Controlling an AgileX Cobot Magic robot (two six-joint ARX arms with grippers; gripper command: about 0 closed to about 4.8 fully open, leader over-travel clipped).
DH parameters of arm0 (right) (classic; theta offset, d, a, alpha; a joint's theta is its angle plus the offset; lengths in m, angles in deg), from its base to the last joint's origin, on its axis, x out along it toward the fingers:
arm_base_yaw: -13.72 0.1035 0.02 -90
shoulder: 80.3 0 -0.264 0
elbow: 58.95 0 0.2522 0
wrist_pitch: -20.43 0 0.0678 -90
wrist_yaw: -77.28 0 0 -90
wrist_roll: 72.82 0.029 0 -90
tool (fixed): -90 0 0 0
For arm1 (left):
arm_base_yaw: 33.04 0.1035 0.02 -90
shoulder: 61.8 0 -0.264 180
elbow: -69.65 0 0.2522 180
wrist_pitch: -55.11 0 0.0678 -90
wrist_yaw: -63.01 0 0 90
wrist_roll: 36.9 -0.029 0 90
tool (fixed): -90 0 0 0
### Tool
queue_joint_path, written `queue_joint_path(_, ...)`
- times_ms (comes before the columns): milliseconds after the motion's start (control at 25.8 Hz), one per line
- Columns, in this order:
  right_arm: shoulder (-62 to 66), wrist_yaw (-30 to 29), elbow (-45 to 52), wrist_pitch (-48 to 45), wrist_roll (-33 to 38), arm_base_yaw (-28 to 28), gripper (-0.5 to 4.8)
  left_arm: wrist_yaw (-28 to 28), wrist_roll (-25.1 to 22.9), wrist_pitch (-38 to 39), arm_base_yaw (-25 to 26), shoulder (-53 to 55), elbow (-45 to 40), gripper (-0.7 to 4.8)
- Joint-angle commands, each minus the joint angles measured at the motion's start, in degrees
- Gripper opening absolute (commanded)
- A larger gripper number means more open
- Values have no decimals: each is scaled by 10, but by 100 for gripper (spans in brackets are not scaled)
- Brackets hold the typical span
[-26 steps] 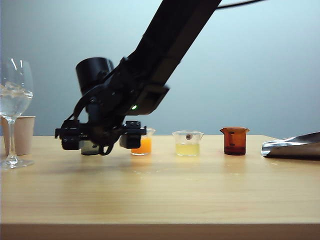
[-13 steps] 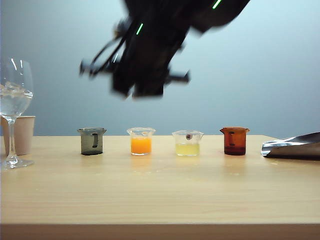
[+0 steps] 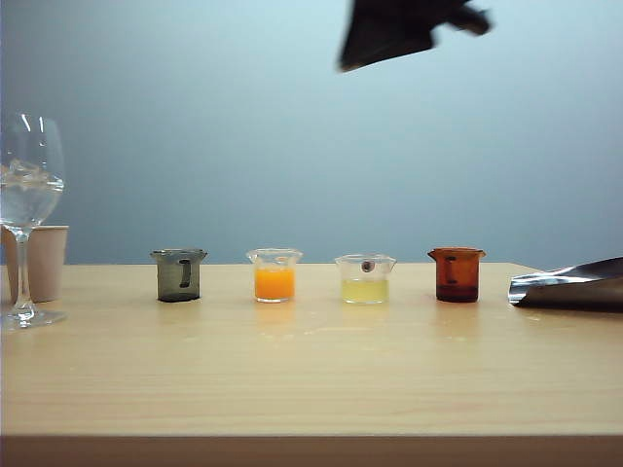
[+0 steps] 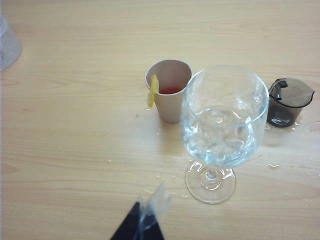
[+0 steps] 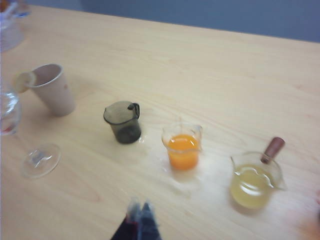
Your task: Pick up the first measuring cup from the left, pour the coconut rum inside into the goblet, and finally put the measuring cup back in its original place.
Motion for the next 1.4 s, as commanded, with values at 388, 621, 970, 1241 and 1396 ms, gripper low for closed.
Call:
queue_joint_path(388, -294, -117, 107, 158, -72, -310, -6, 0, 0, -7, 0, -2, 2, 4)
queue_joint_path(621, -447, -141, 195, 191, -98, -407, -6, -2, 0, -7, 0, -19, -2, 4)
queue_joint_path(970, -620, -142, 339, 172, -67, -417, -6, 25, 0, -17, 1, -151, -49, 4)
queue_joint_path(1241, -711, -141, 482, 38, -69, -418, -6, 28, 0, -62, 1, -282, -184, 4)
queue_joint_path(1396, -706, -117, 531, 10, -69, -418, -6, 29, 0, -59, 1, -352, -264, 4)
